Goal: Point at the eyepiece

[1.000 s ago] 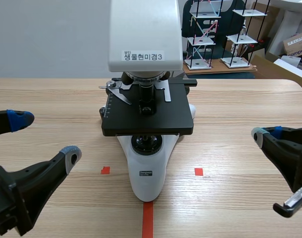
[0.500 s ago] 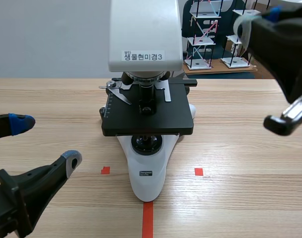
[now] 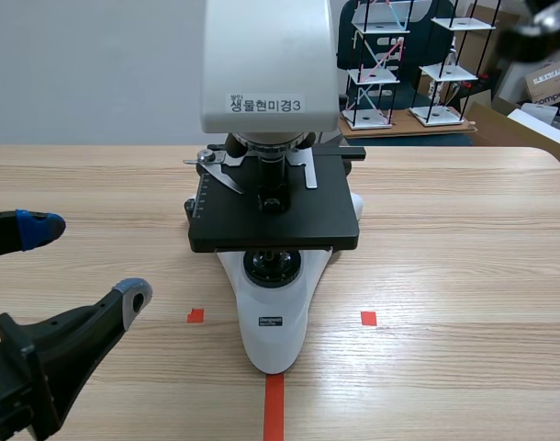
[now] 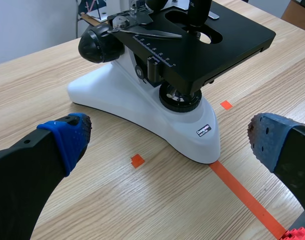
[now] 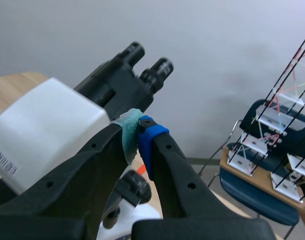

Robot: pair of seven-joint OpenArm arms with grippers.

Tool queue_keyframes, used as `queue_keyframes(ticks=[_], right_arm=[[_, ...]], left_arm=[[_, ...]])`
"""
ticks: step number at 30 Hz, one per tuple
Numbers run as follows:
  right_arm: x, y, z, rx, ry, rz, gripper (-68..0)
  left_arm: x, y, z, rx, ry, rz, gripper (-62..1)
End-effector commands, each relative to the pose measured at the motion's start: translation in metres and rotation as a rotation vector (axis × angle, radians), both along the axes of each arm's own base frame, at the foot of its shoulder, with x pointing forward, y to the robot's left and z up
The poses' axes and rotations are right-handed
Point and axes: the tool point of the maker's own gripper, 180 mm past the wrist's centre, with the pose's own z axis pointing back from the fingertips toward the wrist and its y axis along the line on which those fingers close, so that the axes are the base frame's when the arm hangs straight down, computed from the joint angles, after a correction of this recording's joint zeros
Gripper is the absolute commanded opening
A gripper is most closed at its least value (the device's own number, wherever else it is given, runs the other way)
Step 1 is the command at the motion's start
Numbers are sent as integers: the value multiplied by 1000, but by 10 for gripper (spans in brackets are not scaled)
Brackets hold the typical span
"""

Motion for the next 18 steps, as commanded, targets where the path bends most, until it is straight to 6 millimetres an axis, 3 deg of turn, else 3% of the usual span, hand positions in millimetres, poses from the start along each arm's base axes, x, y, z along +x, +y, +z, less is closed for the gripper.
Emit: queue_keyframes(ticks=[1,8,14,18], right_arm=[[7,-2,9,22,-19,-2,-673],[45,-3,15,46,18,11,-673],[80,-4,2,88,113,35,-673],[90,-5,-1,114,146,49,-673]], left_arm=[[0,-2,7,-18,-20,-6,14],[0,-2,7,-18,-20,-6,14],[1,-2,7,-18,-22,-6,14],[1,-2,7,-18,-23,-6,14]])
